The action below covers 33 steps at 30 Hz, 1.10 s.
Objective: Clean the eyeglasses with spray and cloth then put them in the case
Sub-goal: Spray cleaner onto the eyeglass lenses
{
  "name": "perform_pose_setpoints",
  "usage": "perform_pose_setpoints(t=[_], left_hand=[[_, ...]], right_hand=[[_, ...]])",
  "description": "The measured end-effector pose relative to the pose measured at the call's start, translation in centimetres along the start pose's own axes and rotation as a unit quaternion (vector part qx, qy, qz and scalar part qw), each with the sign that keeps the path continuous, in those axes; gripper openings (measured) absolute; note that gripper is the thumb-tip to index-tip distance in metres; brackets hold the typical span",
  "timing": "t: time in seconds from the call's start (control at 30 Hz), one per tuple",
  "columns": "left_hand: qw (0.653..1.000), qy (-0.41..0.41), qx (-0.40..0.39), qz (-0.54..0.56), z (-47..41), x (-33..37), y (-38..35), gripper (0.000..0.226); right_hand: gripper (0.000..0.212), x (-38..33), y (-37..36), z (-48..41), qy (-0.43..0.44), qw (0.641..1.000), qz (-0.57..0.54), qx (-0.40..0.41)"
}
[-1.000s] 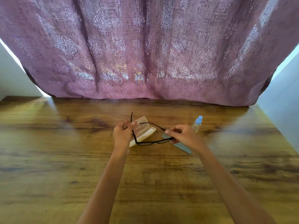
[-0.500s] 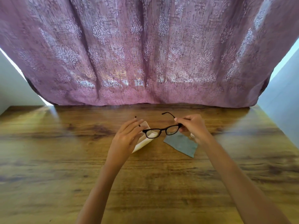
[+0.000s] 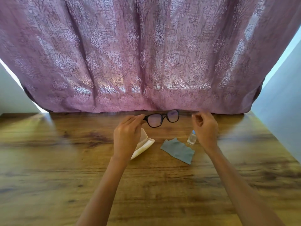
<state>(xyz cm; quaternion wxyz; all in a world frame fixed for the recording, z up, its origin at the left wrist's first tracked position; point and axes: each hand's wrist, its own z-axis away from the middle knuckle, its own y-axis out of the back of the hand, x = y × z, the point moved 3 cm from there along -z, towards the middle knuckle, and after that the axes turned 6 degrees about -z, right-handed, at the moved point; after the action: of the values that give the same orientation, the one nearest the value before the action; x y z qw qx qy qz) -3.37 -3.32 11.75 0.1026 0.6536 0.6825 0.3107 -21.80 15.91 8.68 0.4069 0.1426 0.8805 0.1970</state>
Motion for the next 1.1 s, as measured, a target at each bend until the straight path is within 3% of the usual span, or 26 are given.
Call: perform_pose_setpoints(t=[0.07, 0.23, 0.57, 0.73, 0.9, 1.1], left_hand=[[0.999, 0.030, 0.012, 0.015, 0.2, 0.4, -0.3, 0.022], [0.996, 0.078, 0.016, 0.033, 0.8, 0.9, -0.9, 0.024], [0.988, 0.147, -0.008, 0.052, 2.0, 0.7, -1.2, 0.027], [0.986, 0.158, -0.002, 0.050, 2.3, 0.8, -1.4, 0.025], [0.986, 0.156, 0.001, 0.054, 2.6, 1.3, -1.6, 0.025], [0.985, 0.163, -0.007, 0.057, 3.0, 1.3, -1.6, 0.024]], right_hand=[[0.016, 1.9, -0.2, 1.6, 0.022, 0.999, 0.038, -0.005], [0.048, 4.7, -1.1, 5.2, -0.058, 0.997, -0.006, -0.047], [0.043, 4.4, -1.8, 5.4, -0.104, 0.992, -0.065, -0.036], [0.042, -2.8, -1.0, 6.0, -0.019, 0.982, -0.174, -0.070], [0.045, -9.9, -0.7, 6.6, 0.104, 0.971, -0.147, -0.159], [0.049, -11.1, -1.4, 6.6, 0.084, 0.975, -0.107, -0.174]])
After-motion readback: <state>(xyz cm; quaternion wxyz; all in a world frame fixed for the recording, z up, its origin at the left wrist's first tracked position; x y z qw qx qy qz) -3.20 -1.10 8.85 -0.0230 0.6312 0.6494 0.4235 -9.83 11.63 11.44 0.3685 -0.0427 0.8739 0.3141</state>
